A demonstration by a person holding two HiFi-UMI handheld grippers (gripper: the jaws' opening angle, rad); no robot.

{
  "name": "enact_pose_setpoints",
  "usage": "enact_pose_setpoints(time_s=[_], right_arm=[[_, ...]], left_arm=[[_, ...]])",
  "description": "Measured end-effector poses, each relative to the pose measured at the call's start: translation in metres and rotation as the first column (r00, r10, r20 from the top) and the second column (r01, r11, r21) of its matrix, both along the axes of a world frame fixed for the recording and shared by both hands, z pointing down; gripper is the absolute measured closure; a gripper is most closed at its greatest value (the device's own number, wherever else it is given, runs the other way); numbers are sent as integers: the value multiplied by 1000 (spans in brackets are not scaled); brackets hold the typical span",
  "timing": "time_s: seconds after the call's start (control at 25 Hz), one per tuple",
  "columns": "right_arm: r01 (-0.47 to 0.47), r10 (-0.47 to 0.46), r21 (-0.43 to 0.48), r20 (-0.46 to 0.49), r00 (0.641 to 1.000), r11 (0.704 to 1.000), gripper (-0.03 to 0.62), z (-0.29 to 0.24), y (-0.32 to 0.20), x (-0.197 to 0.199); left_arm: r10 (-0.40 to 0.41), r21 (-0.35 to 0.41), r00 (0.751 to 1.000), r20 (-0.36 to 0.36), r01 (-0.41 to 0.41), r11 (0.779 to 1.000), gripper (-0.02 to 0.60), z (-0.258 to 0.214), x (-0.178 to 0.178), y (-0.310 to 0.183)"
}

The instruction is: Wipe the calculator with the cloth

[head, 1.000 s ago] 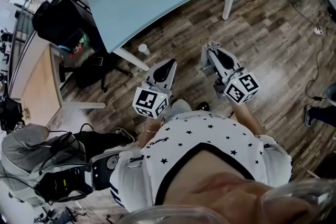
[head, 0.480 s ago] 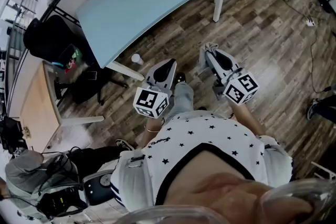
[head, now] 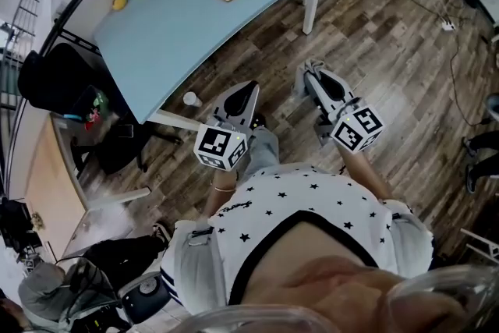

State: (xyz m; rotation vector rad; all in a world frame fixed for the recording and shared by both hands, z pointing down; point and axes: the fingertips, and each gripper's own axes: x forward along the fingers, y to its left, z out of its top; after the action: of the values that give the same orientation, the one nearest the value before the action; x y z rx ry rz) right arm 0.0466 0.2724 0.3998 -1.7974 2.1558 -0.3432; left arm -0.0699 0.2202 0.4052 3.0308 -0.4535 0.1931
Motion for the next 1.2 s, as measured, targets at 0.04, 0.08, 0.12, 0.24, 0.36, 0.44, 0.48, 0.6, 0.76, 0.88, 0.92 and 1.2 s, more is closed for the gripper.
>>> enact_pose_setpoints(time_s=[0.04, 0.08, 0.12, 0.24, 0.36, 0.44, 0.48, 0.6, 0.76, 0.88, 0.92, 1.2], right_arm=[[-6, 6, -5, 1, 1000, 1000, 546, 2, -4, 3], [-10, 10, -12, 2, 1000, 1000, 546, 3, -9, 5], [-14, 14, -19, 2, 1000, 1000, 546, 5, -13, 6], [-24, 24, -41, 5, 1000, 999, 546, 10, -30, 12], [-29, 29, -45, 1, 1000, 999, 546, 9, -50, 17], [-34, 34, -48, 2, 999, 998, 545, 9, -62, 19], [-35, 35, -49, 4, 999, 998, 545, 8, -68, 21], [-34, 35, -58, 9, 999, 998, 545, 6, -86, 22], [-51, 52, -68, 13, 999, 996, 545, 1, -111, 28], [-69, 70, -75, 3, 998, 995, 545, -2, -127, 31], [-72, 72, -78, 2, 997, 994, 545, -2, -132, 31], [-90, 90, -74, 6, 996, 993, 545, -6, -167, 30]], left_arm=[[1, -5, 1000, 3, -1, 1000, 551, 3, 1, -6], [1, -10, 1000, 7, 0, 1000, 551, 5, 2, -12], [-1, -15, 1000, 8, 2, 1000, 551, 7, 3, -19], [-11, -25, 1000, 5, 11, 1000, 551, 10, 4, -41], [-7, -23, 1000, 4, 7, 1000, 551, 9, 10, -63], [2, -16, 1000, 12, -2, 1000, 551, 9, 15, -74], [8, -12, 1000, 18, -7, 1000, 551, 10, 18, -80], [23, -12, 1000, 19, -22, 1000, 551, 7, 25, -99], [41, -28, 999, 13, -40, 999, 551, 5, 32, -125], [50, -38, 999, 8, -50, 998, 551, 4, 35, -144], [52, -37, 999, 3, -52, 998, 551, 3, 36, -150], [72, -36, 997, 0, -71, 997, 551, 2, 38, -189]])
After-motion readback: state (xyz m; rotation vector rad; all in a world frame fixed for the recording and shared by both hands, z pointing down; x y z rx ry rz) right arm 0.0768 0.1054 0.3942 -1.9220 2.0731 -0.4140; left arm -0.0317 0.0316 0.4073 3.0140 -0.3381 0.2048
